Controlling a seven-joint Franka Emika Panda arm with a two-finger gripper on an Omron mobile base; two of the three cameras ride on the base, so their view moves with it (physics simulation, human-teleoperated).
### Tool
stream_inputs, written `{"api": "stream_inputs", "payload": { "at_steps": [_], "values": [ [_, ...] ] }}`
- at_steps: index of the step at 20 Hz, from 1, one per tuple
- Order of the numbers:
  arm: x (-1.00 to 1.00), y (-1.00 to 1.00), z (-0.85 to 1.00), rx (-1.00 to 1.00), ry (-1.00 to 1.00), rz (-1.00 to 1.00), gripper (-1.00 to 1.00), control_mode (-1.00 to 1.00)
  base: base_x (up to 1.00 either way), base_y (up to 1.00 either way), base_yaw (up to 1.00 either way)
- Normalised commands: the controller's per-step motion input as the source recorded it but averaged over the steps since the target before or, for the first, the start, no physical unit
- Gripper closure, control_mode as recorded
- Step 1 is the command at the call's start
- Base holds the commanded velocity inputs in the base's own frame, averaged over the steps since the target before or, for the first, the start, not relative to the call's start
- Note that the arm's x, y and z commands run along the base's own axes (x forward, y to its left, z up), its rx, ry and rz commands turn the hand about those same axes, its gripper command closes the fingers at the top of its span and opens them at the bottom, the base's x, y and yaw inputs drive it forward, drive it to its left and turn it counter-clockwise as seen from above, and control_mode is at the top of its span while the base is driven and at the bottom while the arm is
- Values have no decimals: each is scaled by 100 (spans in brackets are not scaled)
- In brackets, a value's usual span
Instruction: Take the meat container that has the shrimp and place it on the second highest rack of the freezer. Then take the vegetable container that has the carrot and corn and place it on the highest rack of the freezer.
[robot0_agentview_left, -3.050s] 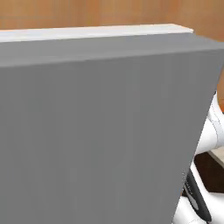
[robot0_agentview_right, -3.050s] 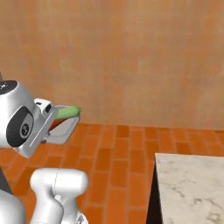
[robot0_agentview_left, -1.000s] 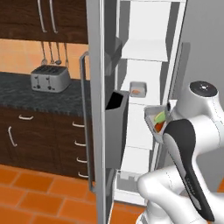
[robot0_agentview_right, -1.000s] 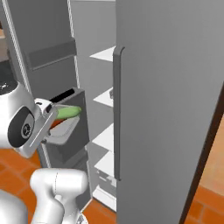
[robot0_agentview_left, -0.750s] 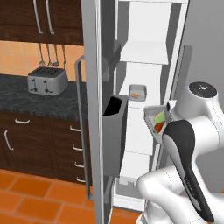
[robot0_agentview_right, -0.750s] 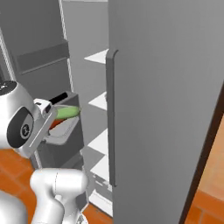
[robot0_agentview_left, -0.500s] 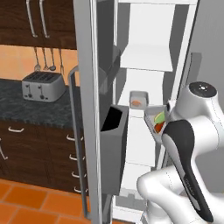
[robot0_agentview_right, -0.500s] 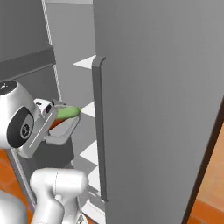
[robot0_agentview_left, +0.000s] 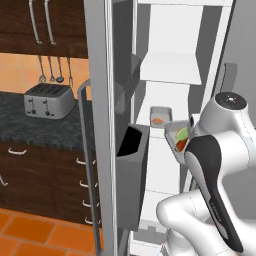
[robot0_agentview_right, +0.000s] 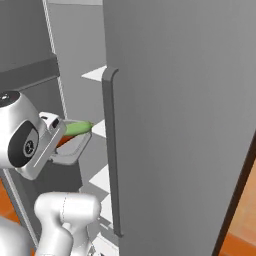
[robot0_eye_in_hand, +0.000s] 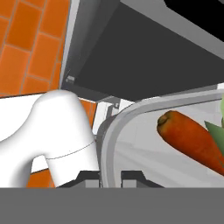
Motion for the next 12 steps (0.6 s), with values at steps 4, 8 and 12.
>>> {"api": "stream_inputs", "payload": {
  "at_steps": [4, 8, 12],
  "values": [
    [0, 0, 0, 0, 0, 0, 100, 100, 39, 7, 0],
    [0, 0, 0, 0, 0, 0, 100, 100, 0, 0, 0],
    [0, 0, 0, 0, 0, 0, 100, 100, 0, 0, 0]
  ]
}}
